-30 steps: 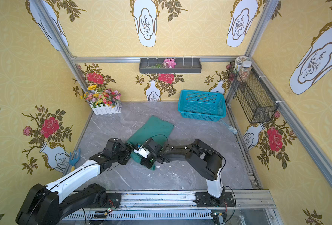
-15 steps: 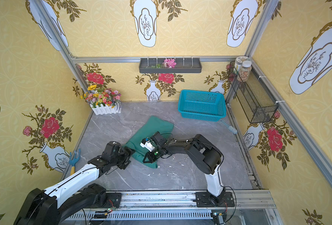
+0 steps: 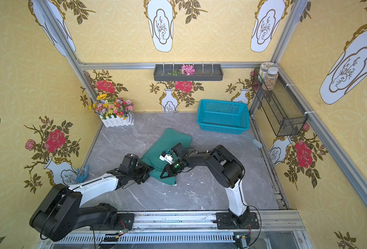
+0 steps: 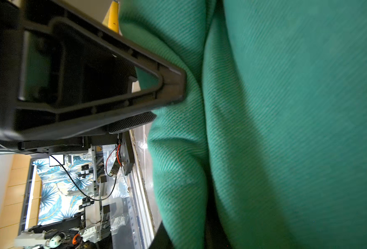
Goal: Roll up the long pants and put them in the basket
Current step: Roll the long pant at the center of the board.
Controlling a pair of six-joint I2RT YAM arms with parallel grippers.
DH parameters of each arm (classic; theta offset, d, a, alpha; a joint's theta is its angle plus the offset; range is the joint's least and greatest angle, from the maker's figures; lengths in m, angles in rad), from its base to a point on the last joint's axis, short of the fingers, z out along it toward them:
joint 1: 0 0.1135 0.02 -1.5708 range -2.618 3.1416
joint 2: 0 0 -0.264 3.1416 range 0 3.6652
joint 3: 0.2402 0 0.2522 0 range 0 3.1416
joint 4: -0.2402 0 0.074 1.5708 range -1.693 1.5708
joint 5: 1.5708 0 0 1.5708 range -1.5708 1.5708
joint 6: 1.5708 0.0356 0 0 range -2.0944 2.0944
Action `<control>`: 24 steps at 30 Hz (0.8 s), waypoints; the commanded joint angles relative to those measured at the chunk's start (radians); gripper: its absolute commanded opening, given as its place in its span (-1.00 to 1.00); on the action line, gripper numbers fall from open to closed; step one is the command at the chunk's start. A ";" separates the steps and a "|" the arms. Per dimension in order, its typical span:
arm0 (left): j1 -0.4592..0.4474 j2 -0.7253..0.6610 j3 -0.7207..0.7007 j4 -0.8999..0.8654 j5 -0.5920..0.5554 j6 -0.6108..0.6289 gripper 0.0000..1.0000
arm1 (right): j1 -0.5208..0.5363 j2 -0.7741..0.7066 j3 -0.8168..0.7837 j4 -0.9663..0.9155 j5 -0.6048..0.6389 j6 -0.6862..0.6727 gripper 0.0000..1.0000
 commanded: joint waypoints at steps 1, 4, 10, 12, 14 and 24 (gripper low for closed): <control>0.001 0.058 0.022 -0.031 -0.014 0.041 -0.31 | -0.016 0.005 0.002 -0.024 -0.037 0.056 -0.72; 0.001 0.111 0.052 -0.057 -0.003 0.050 -0.59 | -0.015 -0.046 0.018 -0.114 0.086 0.007 -0.24; 0.001 0.138 0.062 -0.069 0.005 0.046 -0.77 | 0.079 -0.230 0.010 -0.233 0.549 -0.127 0.32; 0.001 0.137 0.062 -0.073 0.007 0.043 -0.78 | 0.128 -0.281 -0.012 -0.234 0.750 -0.159 0.40; 0.002 0.133 0.059 -0.073 0.006 0.041 -0.78 | 0.201 -0.339 -0.056 -0.184 0.950 -0.225 0.51; 0.000 0.123 0.045 -0.069 0.007 0.029 -0.79 | 0.494 -0.281 -0.127 0.031 1.470 -0.596 0.65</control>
